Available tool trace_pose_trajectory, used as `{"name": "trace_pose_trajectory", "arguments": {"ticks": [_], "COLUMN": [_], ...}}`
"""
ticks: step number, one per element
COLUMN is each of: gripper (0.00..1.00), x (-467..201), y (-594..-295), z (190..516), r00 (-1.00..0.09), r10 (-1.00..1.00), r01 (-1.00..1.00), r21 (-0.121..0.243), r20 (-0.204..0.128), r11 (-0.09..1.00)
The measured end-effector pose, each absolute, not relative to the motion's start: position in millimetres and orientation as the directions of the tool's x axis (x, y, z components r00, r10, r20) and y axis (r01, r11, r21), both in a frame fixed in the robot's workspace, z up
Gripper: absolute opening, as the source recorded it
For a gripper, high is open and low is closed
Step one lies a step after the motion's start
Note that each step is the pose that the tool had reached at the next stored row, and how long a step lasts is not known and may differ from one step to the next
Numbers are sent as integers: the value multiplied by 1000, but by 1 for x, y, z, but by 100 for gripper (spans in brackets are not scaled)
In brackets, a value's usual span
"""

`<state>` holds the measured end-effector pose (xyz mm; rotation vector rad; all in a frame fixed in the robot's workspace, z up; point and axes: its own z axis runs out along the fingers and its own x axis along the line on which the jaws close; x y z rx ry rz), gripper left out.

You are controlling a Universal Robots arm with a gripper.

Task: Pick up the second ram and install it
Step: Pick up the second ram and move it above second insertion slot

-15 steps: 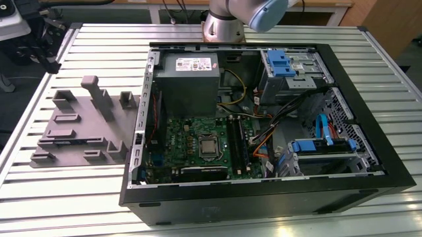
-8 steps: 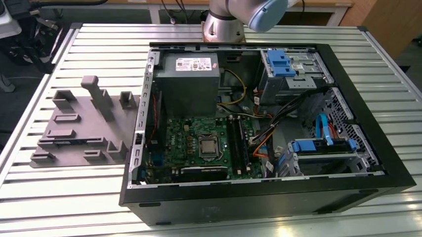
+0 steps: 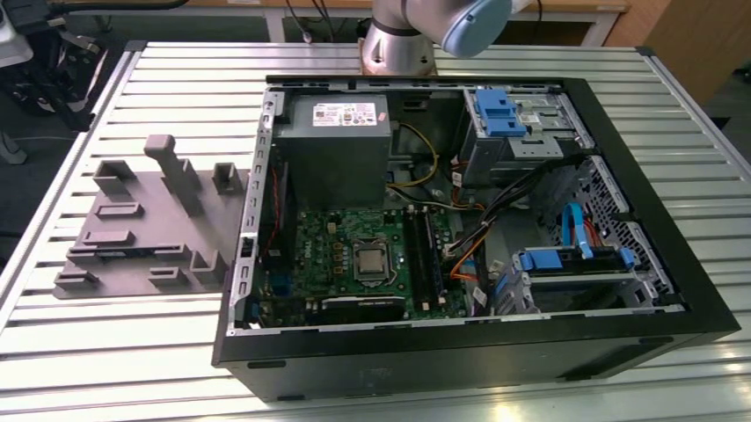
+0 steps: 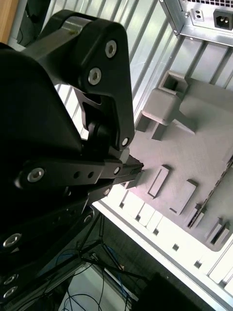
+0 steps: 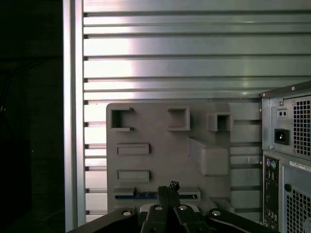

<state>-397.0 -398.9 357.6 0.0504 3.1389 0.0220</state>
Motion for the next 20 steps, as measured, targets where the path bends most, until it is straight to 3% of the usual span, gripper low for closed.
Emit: {"name": "trace_pose_trajectory", "arguments": {"ticks": [8, 20], "gripper": [11, 11], "x": [-397, -398], "y": [-399, -399], "z": [358, 357], "r00": [-1000, -984], "r10": [23, -178], "r01": [23, -178], "r21": [14, 14], "r20": [-2, -2], "r11": [1000, 984]}}
